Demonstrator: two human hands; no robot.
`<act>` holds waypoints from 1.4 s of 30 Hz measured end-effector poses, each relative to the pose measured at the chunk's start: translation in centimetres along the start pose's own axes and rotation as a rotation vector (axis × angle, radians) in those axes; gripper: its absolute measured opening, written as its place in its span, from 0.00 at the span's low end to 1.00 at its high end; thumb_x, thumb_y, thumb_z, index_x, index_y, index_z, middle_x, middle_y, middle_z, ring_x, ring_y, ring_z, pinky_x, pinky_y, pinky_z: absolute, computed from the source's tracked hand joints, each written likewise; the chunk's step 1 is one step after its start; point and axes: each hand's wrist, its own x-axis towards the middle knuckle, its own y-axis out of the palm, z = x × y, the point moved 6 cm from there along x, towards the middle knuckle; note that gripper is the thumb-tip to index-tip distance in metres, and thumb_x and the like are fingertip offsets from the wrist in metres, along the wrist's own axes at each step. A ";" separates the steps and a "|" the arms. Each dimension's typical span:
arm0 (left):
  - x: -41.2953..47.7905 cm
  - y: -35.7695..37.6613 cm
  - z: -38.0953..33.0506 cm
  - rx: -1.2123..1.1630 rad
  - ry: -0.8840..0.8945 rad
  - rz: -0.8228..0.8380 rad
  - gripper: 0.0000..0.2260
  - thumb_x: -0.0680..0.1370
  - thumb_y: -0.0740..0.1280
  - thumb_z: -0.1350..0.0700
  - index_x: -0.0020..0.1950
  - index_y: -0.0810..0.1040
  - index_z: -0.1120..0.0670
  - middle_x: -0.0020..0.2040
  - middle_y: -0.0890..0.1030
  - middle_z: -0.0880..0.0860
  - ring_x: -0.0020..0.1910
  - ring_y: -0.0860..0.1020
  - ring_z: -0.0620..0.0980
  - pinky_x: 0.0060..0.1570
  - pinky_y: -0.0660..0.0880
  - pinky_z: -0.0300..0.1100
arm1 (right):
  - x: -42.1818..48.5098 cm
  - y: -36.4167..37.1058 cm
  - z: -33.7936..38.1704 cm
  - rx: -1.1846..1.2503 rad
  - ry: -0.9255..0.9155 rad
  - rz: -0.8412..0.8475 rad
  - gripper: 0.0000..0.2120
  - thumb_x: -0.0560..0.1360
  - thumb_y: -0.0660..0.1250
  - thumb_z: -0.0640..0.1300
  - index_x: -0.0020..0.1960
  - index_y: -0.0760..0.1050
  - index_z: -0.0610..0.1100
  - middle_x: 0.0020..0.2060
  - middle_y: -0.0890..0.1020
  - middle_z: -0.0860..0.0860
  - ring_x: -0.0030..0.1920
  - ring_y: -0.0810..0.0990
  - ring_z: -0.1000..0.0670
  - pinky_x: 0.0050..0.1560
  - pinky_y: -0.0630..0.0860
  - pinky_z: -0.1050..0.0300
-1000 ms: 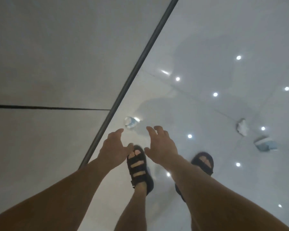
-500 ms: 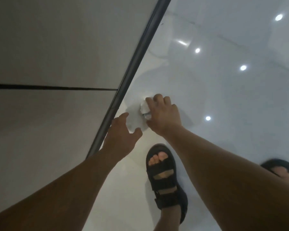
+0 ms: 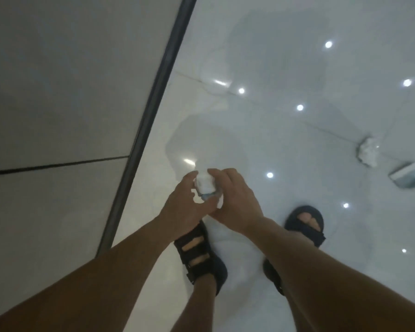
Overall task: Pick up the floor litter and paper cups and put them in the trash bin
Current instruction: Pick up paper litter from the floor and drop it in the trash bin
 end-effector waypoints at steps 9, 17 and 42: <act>-3.7 8.5 -13.7 0.191 0.239 0.137 0.21 0.74 0.71 0.55 0.64 0.69 0.49 0.53 0.76 0.43 0.52 0.77 0.42 0.42 0.72 0.25 | -7.9 -12.3 -4.4 0.120 0.133 -0.266 0.36 0.66 0.76 0.57 0.70 0.66 0.52 0.59 0.73 0.54 0.56 0.74 0.54 0.51 0.78 0.56; -2.7 15.8 -20.6 0.460 0.249 0.130 0.15 0.70 0.72 0.58 0.52 0.71 0.48 0.45 0.78 0.48 0.41 0.77 0.42 0.36 0.72 0.35 | -14.8 -20.5 -16.1 -0.056 0.470 -0.267 0.41 0.72 0.69 0.60 0.76 0.50 0.55 0.72 0.62 0.51 0.69 0.66 0.48 0.64 0.68 0.57; 13.0 18.2 -18.9 0.637 0.266 0.144 0.30 0.72 0.70 0.56 0.72 0.64 0.48 0.60 0.74 0.53 0.51 0.72 0.48 0.51 0.68 0.39 | -4.4 -21.5 -31.1 -0.087 0.688 -0.257 0.21 0.74 0.61 0.33 0.65 0.70 0.44 0.61 0.67 0.49 0.58 0.66 0.47 0.47 0.66 0.57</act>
